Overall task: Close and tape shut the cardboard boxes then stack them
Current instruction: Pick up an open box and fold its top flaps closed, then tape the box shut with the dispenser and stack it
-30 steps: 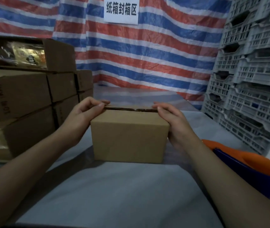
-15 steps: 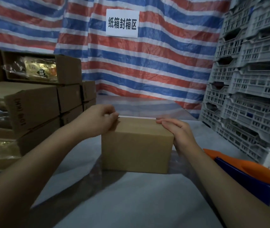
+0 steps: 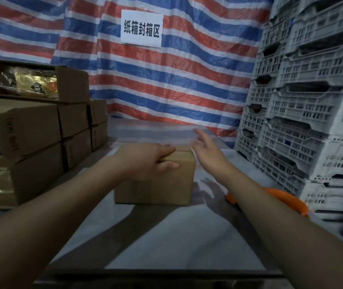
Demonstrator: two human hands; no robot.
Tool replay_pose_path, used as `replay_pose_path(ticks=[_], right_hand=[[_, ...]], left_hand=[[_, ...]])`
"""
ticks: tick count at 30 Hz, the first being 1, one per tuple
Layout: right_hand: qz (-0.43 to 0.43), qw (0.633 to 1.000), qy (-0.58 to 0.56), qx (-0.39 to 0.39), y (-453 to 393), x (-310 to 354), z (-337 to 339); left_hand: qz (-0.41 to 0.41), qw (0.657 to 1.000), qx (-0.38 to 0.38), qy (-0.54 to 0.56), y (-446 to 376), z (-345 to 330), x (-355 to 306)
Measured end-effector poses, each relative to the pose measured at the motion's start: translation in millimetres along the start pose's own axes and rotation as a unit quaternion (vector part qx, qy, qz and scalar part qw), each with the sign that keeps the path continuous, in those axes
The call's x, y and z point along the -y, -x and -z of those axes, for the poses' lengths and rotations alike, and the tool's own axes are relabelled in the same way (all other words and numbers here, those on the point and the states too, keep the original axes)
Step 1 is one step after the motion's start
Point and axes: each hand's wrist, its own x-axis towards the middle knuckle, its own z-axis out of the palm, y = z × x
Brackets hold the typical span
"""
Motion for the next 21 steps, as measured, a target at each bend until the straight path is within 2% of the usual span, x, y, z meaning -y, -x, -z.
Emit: replay_pose_path(ticks=[2,3,6,8,9,10,12,16,19,21], right_hand=[[0.028,0.983,0.176,-0.052,10.2,14.1,21.9],[0.027,0.957,0.285,-0.050,16.7,17.7,33.5],[-0.101,0.833,0.544,0.018,44.9,17.2,71.4],[-0.200,0.748,0.627,0.081,65.0,10.6,87.5],[-0.229,0.728,0.638,0.100,72.5,5.6,91.9],[-0.236,0.724,0.639,0.109,78.3,-0.3,93.9],[-0.220,0.742,0.626,0.098,86.3,-13.9,92.7],[-0.182,0.815,0.550,0.004,97.2,-42.5,76.0],[-0.135,0.822,0.547,-0.085,97.0,-58.8,64.6],[-0.136,0.824,0.542,-0.096,92.1,-64.4,63.2]], left_hand=[[-0.003,1.000,-0.007,-0.004,2.3,-1.9,0.0],[-0.003,1.000,-0.010,-0.007,3.2,-2.1,0.7],[0.000,1.000,-0.018,-0.008,7.3,0.4,-2.9],[0.001,1.000,-0.021,-0.024,11.7,0.9,-6.1],[0.001,0.999,-0.022,-0.030,14.0,1.1,-7.8],[0.002,0.999,-0.021,-0.031,16.1,1.7,-9.8],[0.006,0.999,-0.019,-0.026,20.2,3.6,-14.1],[0.005,0.999,-0.025,-0.033,28.5,6.9,-24.8],[0.005,0.999,-0.029,-0.025,33.1,8.4,-30.2],[0.010,1.000,-0.019,-0.021,34.1,9.9,-32.2]])
